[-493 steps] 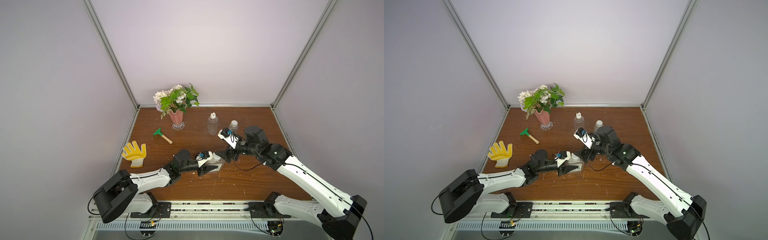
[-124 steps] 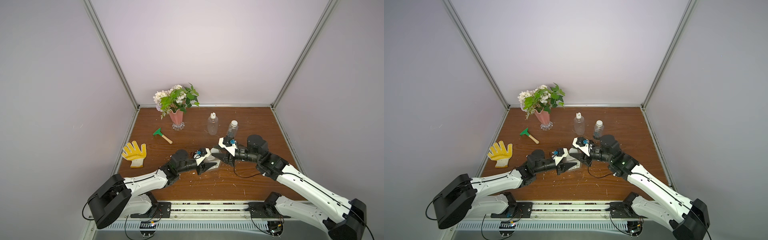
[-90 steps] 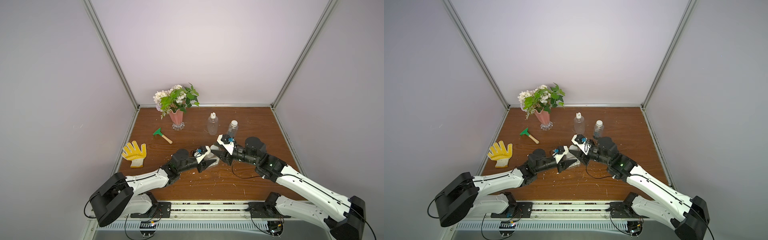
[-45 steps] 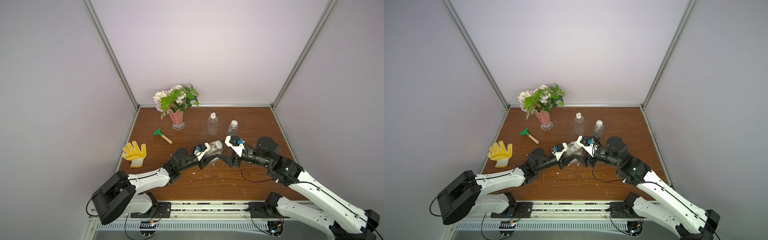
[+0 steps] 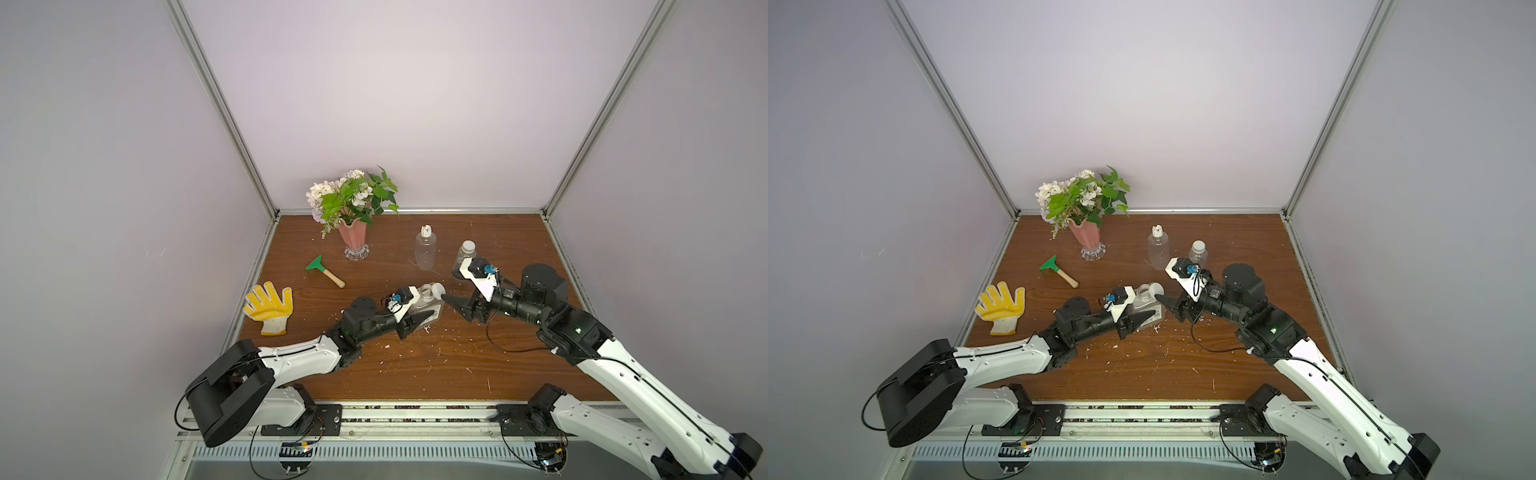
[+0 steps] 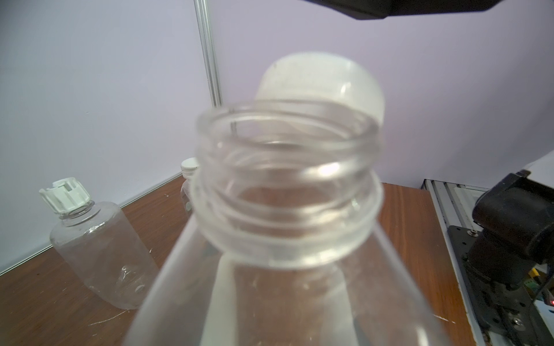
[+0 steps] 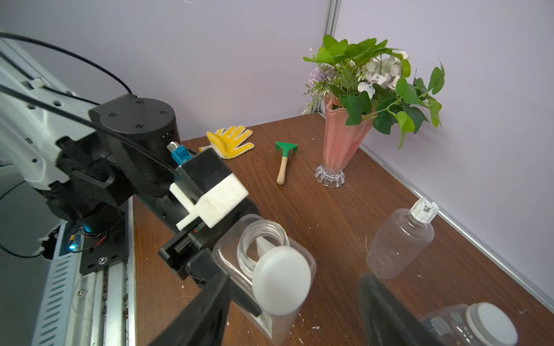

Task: Screw on the bottle caps
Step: Screw the bottle cap onto the plastic bottle.

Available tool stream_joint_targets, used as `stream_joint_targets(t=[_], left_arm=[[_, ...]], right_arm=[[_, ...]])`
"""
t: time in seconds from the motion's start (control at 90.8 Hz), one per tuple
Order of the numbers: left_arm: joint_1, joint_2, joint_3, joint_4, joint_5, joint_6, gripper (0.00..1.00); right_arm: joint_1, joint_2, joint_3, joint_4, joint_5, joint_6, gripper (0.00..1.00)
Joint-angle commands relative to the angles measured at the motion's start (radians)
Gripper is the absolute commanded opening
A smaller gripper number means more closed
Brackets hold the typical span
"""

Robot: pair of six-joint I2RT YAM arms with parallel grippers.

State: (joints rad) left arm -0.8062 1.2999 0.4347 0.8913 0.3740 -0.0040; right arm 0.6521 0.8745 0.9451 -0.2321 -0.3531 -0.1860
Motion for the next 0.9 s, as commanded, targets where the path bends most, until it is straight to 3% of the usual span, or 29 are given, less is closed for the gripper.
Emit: stream_joint_targets(t=[0.0, 0.165, 0.319, 0.583, 0.892], left_arm=[[0.012, -0.034, -0.017, 0.060, 0.041, -0.001, 0.43], [0.014, -0.048, -0.026, 0.060, 0.056, -0.002, 0.43], [0.016, -0.051, -0.026, 0.058, 0.056, -0.005, 0.43], [0.024, -0.054, -0.046, 0.056, 0.011, -0.008, 0.43], [0.062, -0.046, -0.079, 0.078, -0.056, -0.061, 0.43]], right_arm=[[-0.058, -0.028, -0.015, 0.045, -0.201, -0.019, 0.78], [-0.101, -0.005, -0.067, 0.121, -0.359, -0.022, 0.86], [-0.129, 0.035, -0.078, 0.134, -0.355, -0.030, 0.89], [-0.153, -0.023, -0.139, 0.152, -0.079, 0.102, 0.89], [-0.154, -0.100, -0.229, 0.042, 0.029, 0.357, 0.84]])
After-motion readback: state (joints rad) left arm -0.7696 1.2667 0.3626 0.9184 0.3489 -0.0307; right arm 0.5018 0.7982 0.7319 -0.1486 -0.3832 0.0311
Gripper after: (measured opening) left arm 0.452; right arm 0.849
